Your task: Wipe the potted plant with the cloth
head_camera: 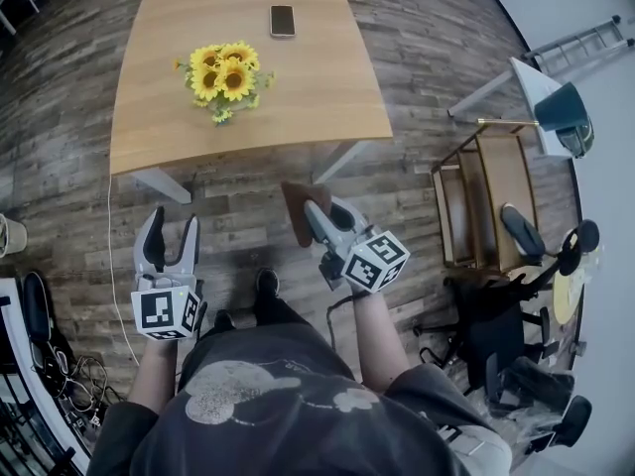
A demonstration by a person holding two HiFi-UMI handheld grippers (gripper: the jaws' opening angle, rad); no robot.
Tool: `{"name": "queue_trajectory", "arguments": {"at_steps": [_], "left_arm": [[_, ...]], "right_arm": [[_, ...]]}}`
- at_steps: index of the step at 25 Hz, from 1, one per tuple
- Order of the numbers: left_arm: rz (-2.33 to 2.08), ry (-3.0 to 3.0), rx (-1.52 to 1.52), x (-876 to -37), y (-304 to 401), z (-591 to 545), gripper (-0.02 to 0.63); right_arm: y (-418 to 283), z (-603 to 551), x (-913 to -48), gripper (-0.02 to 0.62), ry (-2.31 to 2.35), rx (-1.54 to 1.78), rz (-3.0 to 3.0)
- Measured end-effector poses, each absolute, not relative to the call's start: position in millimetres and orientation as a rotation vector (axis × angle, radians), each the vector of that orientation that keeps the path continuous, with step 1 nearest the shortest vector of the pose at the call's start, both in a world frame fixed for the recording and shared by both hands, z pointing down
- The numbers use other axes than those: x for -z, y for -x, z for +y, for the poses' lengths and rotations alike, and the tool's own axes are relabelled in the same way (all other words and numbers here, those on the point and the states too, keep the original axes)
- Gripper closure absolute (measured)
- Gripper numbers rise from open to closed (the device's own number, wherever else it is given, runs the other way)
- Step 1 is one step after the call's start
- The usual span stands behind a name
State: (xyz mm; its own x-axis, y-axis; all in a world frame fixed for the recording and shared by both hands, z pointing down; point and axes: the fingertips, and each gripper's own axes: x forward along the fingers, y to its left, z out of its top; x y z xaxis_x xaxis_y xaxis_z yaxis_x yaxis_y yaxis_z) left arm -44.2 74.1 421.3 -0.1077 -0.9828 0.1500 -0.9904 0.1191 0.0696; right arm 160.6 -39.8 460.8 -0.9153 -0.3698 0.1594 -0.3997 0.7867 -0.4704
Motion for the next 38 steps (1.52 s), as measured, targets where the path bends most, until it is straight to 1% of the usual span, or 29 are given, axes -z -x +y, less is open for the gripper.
{"name": "queue_trajectory", "arguments": {"at_steps": [12,18,19,22,23,26,28,30,36,38], "left_arm": [[-2.221,-2.023,0.020,-411.3,77.3,190.2,0.337],[-2.167,-2.105,0.074,-405.3,81.1,248.3,0.341],[-2.144,-2.125,0.065,-406.6,79.7,257.0,0.355],[-2.105,-2.161,0.048,-410.2,76.4,278.9,0.430],[-2.103,-2.166,0.057,-410.4,75.4,284.0,0.439],[-2.084,-2.191,0.072,-411.0,70.4,292.5,0.501],[-2.061,-2.216,0.064,-412.7,65.2,294.9,0.531],[-2.031,-2.242,0.046,-416.2,57.0,297.7,0.541],[-1.961,-2.307,-0.020,-422.6,21.7,312.0,0.543],[-1.967,-2.296,-0.061,-424.1,14.7,316.4,0.580]], "right_arm": [[-100.3,81.3,-452.5,0.549,-0.603,-0.776,-2.942],[-91.9,147.3,-448.9,0.549,-0.644,-0.725,-2.952],[-92.1,157.7,-447.5,0.549,-0.655,-0.718,-2.953],[-97.9,189.1,-443.8,0.549,-0.685,-0.703,-2.944],[-102.3,198.7,-443.1,0.549,-0.697,-0.696,-2.935],[-118.3,222.7,-441.7,0.549,-0.747,-0.680,-2.907],[-127.6,235.2,-439.8,0.549,-0.785,-0.669,-2.890],[-136.8,245.9,-438.8,0.549,-0.817,-0.660,-2.880],[-161.4,269.8,-440.8,0.551,-0.846,-0.676,-2.880],[-166.2,273.7,-439.7,0.551,-0.843,-0.691,-2.891]]}}
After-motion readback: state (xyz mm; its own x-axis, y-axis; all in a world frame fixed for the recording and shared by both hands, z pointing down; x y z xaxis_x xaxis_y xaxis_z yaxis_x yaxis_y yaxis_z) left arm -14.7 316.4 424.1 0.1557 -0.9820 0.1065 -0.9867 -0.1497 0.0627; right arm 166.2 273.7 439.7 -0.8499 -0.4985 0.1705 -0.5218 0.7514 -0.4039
